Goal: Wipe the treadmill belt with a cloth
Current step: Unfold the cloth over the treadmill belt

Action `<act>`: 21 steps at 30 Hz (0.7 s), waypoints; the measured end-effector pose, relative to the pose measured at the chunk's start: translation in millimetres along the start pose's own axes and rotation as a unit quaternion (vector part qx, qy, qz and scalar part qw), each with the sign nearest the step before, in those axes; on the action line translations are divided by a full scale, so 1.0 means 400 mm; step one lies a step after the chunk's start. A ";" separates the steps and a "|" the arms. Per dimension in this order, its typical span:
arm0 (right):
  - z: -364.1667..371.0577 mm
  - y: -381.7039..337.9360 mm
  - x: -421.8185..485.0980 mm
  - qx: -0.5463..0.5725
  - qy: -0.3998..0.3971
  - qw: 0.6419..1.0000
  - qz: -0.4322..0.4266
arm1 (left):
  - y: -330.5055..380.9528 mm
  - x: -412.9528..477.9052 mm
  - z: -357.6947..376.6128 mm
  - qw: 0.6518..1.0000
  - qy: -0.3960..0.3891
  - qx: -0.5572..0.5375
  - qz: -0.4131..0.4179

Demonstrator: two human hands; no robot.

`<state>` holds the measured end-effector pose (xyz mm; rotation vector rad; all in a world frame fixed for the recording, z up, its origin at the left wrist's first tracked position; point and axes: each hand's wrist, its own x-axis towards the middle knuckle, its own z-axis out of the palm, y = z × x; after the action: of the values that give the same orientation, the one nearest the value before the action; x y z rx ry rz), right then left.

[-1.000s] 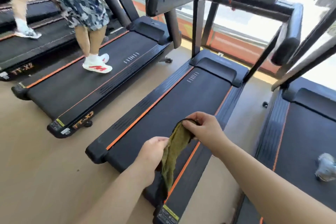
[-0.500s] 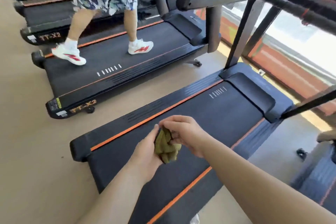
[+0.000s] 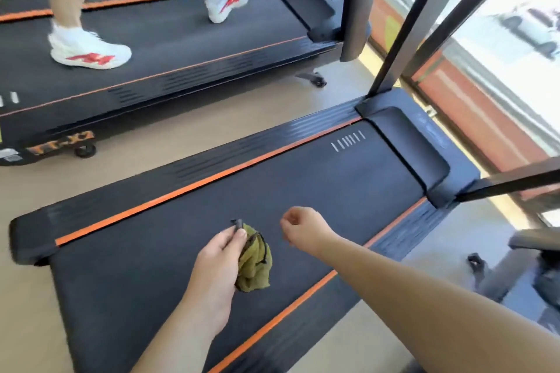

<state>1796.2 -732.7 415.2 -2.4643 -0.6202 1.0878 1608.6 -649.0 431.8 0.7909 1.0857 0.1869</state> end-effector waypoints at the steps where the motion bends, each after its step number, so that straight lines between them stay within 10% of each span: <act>1: 0.009 0.036 0.026 -0.014 0.008 1.000 0.005 | -0.025 0.030 0.007 1.000 -0.008 0.006 0.005; 21: -0.107 1.010 0.885 -0.080 0.212 0.974 -0.004 | -0.638 0.842 0.615 0.994 0.002 0.055 0.092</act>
<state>2139.9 -887.8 30.4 -2.7108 -0.5980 0.4926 1919.1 -781.9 78.2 0.9912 1.0326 0.2861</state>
